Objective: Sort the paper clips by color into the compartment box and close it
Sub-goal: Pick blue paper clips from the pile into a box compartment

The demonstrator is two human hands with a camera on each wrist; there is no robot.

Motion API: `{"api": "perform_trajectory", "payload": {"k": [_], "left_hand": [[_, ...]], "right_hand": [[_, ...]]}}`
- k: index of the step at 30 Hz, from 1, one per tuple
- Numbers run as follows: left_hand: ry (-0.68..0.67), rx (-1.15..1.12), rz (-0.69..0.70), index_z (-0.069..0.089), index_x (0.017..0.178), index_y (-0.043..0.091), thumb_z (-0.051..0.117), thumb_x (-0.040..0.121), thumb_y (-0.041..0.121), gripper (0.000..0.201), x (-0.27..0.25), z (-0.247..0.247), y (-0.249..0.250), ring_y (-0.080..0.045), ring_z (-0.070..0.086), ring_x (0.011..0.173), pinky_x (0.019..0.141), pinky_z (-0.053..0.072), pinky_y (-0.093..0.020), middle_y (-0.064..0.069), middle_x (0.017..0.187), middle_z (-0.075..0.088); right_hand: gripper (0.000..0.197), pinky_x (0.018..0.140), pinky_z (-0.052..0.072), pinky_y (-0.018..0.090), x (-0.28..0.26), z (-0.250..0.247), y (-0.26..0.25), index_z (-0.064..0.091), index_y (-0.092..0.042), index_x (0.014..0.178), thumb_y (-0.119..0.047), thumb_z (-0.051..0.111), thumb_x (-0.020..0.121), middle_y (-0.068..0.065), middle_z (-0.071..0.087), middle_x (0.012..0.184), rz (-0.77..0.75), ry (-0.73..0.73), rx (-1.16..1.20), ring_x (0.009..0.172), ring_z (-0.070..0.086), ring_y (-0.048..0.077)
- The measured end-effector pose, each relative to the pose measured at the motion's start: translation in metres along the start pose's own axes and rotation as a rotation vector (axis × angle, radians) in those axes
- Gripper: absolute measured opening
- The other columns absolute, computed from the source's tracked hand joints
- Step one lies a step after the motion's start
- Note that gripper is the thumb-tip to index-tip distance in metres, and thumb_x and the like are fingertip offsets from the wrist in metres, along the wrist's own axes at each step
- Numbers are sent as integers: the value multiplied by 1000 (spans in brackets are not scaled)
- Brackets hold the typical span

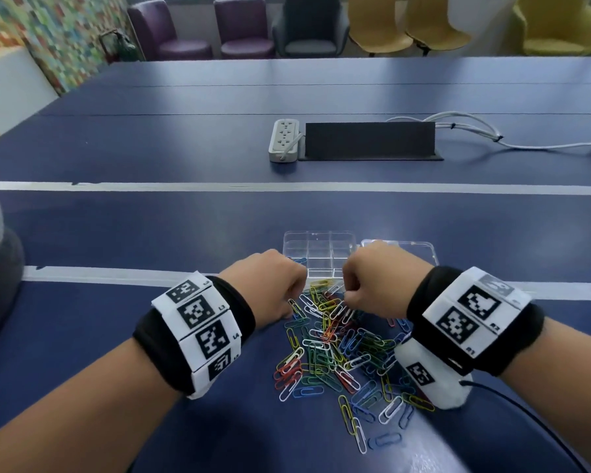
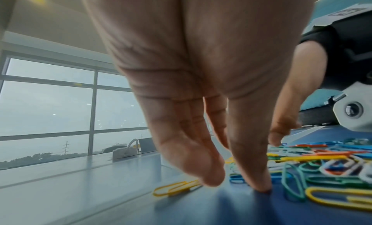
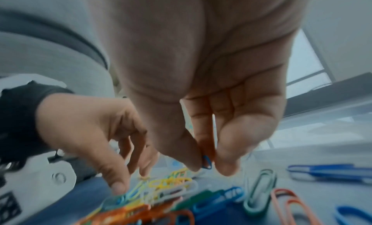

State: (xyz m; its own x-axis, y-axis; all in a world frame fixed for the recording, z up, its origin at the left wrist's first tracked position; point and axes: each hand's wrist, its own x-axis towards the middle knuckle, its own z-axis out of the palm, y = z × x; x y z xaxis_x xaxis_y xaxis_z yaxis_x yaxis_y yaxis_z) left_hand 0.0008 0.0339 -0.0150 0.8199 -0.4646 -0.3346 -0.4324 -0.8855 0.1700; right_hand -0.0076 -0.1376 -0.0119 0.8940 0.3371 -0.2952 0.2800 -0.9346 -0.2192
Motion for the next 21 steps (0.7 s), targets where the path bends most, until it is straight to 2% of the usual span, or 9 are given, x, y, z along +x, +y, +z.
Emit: {"api": "perform_trajectory", "payload": {"k": [2,4,5,6,8,10,13,17,21], "left_hand": [[-16,29,55,47,64,30,65,77,21,25,0,2,0,-21,58,90,80,53,-38,8,83,49],[-40,60,99,64,81,31,61,82,18,13,1,3,1,-20,59,94,83,52,-37,5,92,54],[-47,64,115,66,96,31,60,84,18,19,2,4,0,-19,58,97,85,52,-36,4,99,56],[-59,68,125,64,108,32,60,85,17,28,3,5,0,-18,57,100,86,51,-36,5,106,56],[-75,73,142,58,118,34,59,86,16,37,5,5,-1,-18,57,102,88,50,-36,5,113,55],[-83,91,153,61,112,31,60,86,17,30,7,7,-2,-20,56,103,86,49,-35,5,113,54],[-75,90,162,64,99,24,59,84,18,16,7,9,-5,-20,56,101,85,49,-35,5,109,54],[-30,55,190,58,90,20,51,82,16,12,3,8,-8,-15,48,82,80,48,-31,7,88,55],[-9,-20,144,50,102,24,49,78,13,26,0,8,-8,-14,44,67,68,43,-26,10,70,48]], "right_hand": [[9,66,47,23,-3,-5,6,66,-20,75,-23,59,81,-6,60,70,16,23,84,71,57,14],[15,58,38,16,-6,-10,15,69,-24,93,-24,58,82,-15,51,66,22,26,137,64,50,2],[20,57,35,13,-8,-11,19,68,-27,98,-23,56,83,-17,50,65,26,22,155,62,47,-3],[22,58,35,13,-10,-12,23,68,-30,98,-22,54,83,-18,50,63,38,16,171,62,47,-4],[23,62,38,16,-13,-13,29,66,-37,80,-20,52,82,-18,55,56,73,10,198,62,50,-2],[24,66,39,18,-16,-10,32,61,-36,71,-19,51,82,-18,57,56,95,10,210,61,49,-4],[18,70,47,21,-20,-4,30,64,-26,81,-17,50,84,-11,60,71,77,-10,244,60,50,-2],[13,59,40,10,-20,4,26,68,-21,92,-24,65,79,-12,55,68,15,-19,179,63,51,2],[25,71,45,20,-16,9,22,70,-19,99,-26,73,75,-7,60,80,27,-25,132,75,53,11]]}}
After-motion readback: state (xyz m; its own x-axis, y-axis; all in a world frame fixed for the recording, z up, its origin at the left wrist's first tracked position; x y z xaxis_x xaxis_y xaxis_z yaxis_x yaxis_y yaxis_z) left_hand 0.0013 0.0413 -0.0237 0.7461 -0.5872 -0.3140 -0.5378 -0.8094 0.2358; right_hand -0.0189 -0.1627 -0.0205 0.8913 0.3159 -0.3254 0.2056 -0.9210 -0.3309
